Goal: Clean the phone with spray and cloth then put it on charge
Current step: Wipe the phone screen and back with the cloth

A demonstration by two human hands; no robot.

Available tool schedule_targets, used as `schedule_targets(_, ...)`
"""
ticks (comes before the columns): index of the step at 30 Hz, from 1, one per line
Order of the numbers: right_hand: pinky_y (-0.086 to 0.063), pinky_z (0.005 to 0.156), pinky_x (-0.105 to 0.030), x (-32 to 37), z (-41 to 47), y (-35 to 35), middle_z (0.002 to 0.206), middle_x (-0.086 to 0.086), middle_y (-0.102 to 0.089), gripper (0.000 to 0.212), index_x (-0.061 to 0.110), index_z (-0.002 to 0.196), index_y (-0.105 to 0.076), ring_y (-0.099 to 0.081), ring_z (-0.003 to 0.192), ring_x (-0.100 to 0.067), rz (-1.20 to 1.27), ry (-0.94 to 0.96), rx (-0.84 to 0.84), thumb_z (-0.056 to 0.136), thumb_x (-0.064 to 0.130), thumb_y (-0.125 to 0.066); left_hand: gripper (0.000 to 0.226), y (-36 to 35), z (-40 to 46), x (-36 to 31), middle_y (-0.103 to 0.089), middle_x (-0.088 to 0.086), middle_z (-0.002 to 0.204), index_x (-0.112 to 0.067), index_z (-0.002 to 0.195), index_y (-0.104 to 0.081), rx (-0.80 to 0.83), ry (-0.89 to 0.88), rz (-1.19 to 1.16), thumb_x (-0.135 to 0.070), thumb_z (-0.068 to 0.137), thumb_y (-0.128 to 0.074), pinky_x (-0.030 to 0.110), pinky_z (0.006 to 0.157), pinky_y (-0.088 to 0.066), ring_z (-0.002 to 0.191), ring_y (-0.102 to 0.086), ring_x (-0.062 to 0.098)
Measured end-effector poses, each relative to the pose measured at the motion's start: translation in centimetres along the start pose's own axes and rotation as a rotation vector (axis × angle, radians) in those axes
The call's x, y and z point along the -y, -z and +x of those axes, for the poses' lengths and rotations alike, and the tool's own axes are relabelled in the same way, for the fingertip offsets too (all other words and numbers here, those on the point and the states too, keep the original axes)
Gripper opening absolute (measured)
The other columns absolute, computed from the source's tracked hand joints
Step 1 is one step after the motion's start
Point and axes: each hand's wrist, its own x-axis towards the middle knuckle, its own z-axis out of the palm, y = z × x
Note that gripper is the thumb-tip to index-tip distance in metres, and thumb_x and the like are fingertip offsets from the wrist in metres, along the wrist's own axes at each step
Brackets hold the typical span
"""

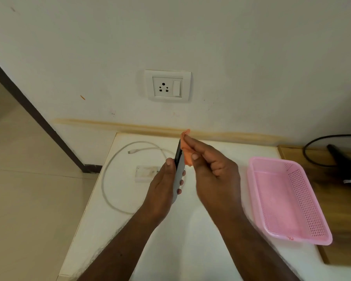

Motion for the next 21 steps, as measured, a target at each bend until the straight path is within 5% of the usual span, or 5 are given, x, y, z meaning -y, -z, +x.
schedule_targets(6, -0.057, 0.070, -0.022, 0.6, 0.8, 2.7, 0.095, 0.005, -0.077, 0.046, 0.030, 0.089, -0.080, -0.073, 0.091, -0.015, 0.375, -0.266, -0.024, 0.093, -0.007, -0.053, 0.065, 0.6, 0.4, -0.5, -0.076, 0.014, 0.103, -0.027, 0.103, -0.077, -0.032, 0.169, -0.279, -0.072, 0.086, -0.033, 0.050, 0.084, -0.059, 0.089, -0.070, 0.030)
schedule_targets(10, -0.060, 0.072, -0.034, 0.3, 0.7, 6.0, 0.105, -0.013, -0.075, 0.026, 0.011, 0.101, -0.075, -0.072, 0.095, -0.031, 0.467, -0.366, -0.072, 0.087, 0.000, -0.057, 0.075, 1.6, 0.8, 0.0, -0.069, 0.024, 0.116, -0.016, 0.128, -0.066, 0.080, 0.170, -0.477, -0.071, 0.094, -0.028, 0.054, 0.087, -0.055, 0.096, -0.065, 0.038)
schedule_targets(14, -0.059, 0.069, -0.032, 0.3, 0.0, 10.6, 0.103, -0.018, -0.074, 0.039, 0.009, 0.090, -0.079, -0.073, 0.088, -0.028, 0.562, -0.424, -0.088, 0.089, -0.002, -0.042, 0.081, 2.1, 0.9, -0.1, -0.067, 0.024, 0.119, -0.011, 0.136, -0.058, 0.099, 0.154, -0.566, -0.072, 0.095, -0.025, 0.053, 0.086, -0.055, 0.096, -0.065, 0.037)
schedule_targets(19, -0.060, 0.076, -0.047, -2.4, -3.8, 13.4, 0.105, -0.030, -0.069, 0.034, 0.001, 0.118, -0.062, -0.070, 0.087, -0.039, 0.336, -0.745, -0.303, 0.092, -0.003, -0.041, 0.080, 2.3, 0.6, -0.5, -0.071, 0.022, 0.111, -0.010, 0.135, -0.059, 0.095, 0.125, -0.601, -0.070, 0.097, -0.022, 0.048, 0.076, -0.060, 0.090, -0.069, 0.036)
schedule_targets(21, -0.059, 0.078, -0.049, -3.1, -5.0, 13.1, 0.094, -0.028, -0.070, 0.030, -0.003, 0.112, -0.064, -0.070, 0.079, -0.038, 0.195, -0.855, -0.300, 0.089, -0.003, -0.044, 0.081, 2.3, 0.4, -0.6, -0.071, 0.021, 0.110, -0.009, 0.137, -0.057, 0.105, 0.118, -0.592, -0.069, 0.097, -0.020, 0.048, 0.077, -0.060, 0.090, -0.069, 0.036)
